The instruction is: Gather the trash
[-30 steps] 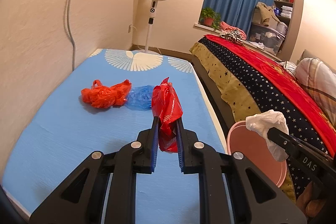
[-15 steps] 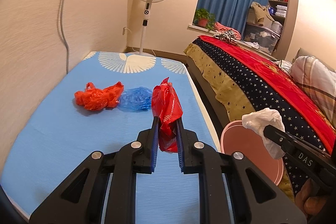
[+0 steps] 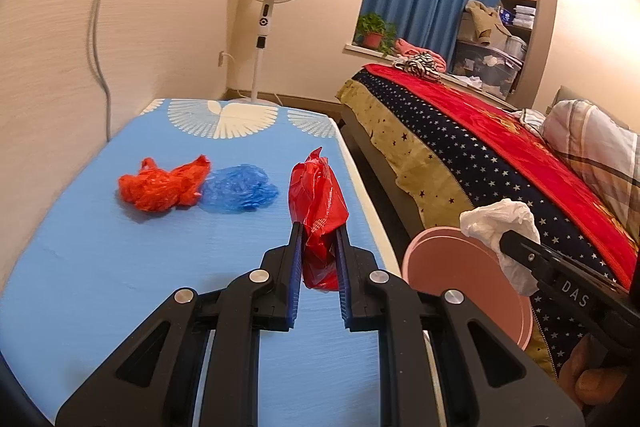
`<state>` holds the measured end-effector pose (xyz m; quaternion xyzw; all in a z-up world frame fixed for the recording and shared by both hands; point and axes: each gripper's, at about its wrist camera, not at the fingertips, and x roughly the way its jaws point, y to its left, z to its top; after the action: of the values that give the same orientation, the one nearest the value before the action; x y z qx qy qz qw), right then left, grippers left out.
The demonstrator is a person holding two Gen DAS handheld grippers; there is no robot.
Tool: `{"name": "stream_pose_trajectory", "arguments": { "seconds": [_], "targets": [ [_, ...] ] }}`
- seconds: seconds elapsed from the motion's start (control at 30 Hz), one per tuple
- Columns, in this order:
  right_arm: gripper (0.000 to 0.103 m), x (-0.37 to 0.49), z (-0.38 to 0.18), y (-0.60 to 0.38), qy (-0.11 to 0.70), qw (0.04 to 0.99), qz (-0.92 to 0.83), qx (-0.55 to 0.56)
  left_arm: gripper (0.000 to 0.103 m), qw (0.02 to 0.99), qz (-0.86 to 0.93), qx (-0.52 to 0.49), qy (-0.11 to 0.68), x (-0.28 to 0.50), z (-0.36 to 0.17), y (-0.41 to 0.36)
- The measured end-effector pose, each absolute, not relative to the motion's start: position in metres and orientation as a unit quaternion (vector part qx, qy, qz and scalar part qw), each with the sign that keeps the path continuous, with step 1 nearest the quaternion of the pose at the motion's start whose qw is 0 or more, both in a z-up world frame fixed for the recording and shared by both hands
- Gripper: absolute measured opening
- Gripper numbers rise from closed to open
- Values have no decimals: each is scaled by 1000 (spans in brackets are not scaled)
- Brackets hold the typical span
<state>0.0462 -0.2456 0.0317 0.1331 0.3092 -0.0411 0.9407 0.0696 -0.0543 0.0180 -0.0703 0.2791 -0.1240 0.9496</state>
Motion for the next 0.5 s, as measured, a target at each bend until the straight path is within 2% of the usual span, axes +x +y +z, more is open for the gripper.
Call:
{"name": "stream_pose_trajectory", "arguments": {
  "seconds": [0.5],
  "targets": [
    [17,44,28,-287,300,936,-106,150,15,942,-163,-61,285,74,11,-93]
  ]
}}
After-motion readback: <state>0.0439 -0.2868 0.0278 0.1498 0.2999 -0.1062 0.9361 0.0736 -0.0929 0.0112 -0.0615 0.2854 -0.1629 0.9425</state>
